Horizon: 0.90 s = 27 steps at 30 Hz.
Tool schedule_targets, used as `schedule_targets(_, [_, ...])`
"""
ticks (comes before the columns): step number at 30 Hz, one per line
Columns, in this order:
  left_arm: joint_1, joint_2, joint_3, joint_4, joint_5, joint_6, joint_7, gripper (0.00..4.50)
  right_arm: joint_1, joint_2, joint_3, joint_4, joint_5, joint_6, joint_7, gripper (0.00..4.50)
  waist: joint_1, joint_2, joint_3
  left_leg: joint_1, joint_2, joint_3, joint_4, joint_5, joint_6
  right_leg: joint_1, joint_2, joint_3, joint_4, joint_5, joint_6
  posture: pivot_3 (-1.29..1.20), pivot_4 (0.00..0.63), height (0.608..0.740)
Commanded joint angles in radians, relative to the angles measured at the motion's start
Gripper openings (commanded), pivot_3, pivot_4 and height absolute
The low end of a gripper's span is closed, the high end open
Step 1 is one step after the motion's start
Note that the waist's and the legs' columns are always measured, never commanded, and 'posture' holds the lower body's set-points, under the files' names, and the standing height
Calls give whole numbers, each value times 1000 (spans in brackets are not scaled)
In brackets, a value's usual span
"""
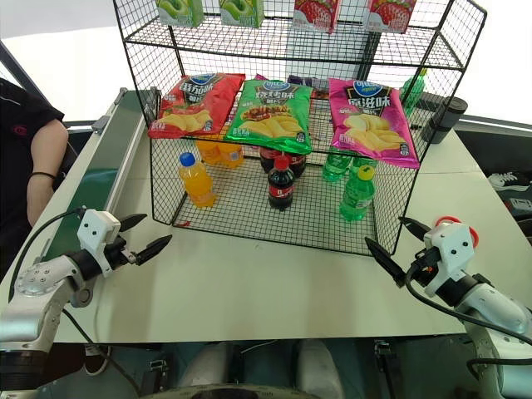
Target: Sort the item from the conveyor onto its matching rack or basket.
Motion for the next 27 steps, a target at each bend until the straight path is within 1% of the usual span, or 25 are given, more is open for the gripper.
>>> schedule_targets(1, [-6, 15, 33, -22, -7, -21, -5, 4500, -10, -6, -24, -16, 12, -27, 6, 4455, 0, 0, 0, 0, 0, 0, 0, 0, 0, 0, 0, 0, 0, 0, 0, 0, 150, 740])
schedule_targets(14, [-22, 7, 22, -8, 5, -23, 12, 4500, -41, 5, 2, -5, -4, -42, -5, 4455, 0, 0, 0, 0, 0, 0, 0, 0, 0, 0, -1, 0, 0, 0, 0, 0, 150, 740])
schedule_targets(27, [-24, 0, 15, -9, -4, -26, 3, 4500, -32, 7, 17, -43, -2, -26, -24, 4455, 0, 0, 0, 0, 0, 0, -1, 0, 0, 0, -1, 0, 0, 0, 0, 0, 150, 740])
